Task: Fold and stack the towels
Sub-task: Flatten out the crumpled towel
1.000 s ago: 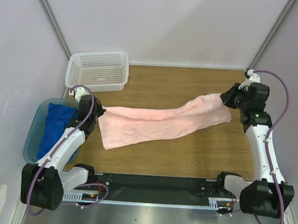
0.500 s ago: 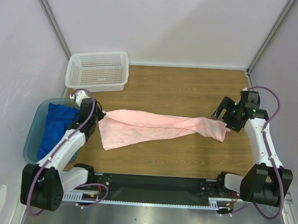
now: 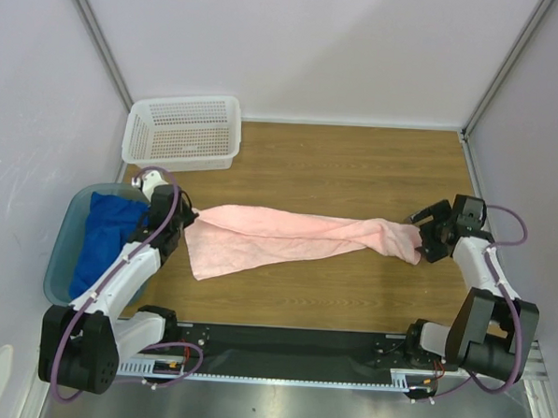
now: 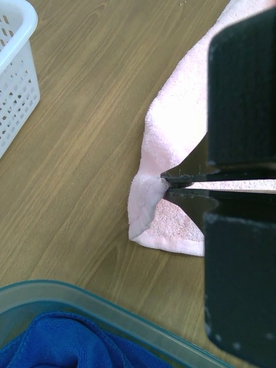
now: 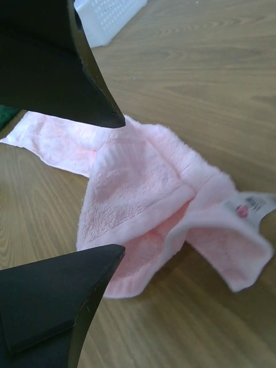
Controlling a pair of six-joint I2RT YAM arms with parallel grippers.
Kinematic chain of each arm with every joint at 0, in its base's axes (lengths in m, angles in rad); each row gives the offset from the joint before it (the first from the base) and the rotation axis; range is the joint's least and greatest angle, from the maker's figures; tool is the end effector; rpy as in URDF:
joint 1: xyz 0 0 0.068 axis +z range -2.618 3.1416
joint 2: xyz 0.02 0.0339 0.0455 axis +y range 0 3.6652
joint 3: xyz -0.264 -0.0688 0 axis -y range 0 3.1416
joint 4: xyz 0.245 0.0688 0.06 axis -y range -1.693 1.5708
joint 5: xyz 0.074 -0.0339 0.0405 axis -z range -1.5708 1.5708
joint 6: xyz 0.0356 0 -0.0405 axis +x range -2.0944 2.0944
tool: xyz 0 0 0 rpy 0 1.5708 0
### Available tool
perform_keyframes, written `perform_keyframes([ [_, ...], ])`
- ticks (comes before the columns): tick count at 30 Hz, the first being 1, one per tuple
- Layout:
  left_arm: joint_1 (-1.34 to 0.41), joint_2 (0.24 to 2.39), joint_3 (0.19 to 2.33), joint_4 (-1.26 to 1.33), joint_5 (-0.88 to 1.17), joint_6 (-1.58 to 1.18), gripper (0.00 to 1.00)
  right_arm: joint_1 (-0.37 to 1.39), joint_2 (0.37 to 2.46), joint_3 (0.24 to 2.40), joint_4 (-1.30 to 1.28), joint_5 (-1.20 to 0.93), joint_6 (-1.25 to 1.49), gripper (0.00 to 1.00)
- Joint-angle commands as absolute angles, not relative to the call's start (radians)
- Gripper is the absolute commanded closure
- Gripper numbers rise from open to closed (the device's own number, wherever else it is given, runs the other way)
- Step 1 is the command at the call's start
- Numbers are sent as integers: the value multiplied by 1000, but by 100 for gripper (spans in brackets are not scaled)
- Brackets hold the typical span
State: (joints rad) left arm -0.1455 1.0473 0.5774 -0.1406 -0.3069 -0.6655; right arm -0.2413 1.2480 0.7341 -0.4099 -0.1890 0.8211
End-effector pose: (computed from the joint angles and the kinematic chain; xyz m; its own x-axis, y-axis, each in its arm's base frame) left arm 0.2213 -0.0216 0.2228 -0.3803 -0.5392 -0.7515 -0.4342 0.8215 -0.3697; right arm 0.2393 -0.0520 0.2087 -0.4367 0.8478 -0.3010 0.6521 0.5288 0.5433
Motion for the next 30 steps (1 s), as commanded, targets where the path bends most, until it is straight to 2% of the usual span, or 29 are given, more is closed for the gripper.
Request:
perform_keyframes([
  [1,-146,1058,569,-110,-301,-678,100,-242,1189,701,-307,-181,927,12],
  [7,-144,1091,572,-98,-288,-680,100,-235,1273,675,-259,-199,891,18],
  [15,-146,1088,575,-98,-299,-673,100,-218,1353,676,-245,-156,847,19],
  [24,-147,1083,577,-107,-299,-675,100,-132,1411,698,-235,-176,787,32],
  [27,-147,1072,577,-112,-305,-675,100,-112,1427,696,-235,-184,773,41],
  [30,-147,1065,572,-113,-311,-672,100,-95,1431,701,-247,-166,764,74],
])
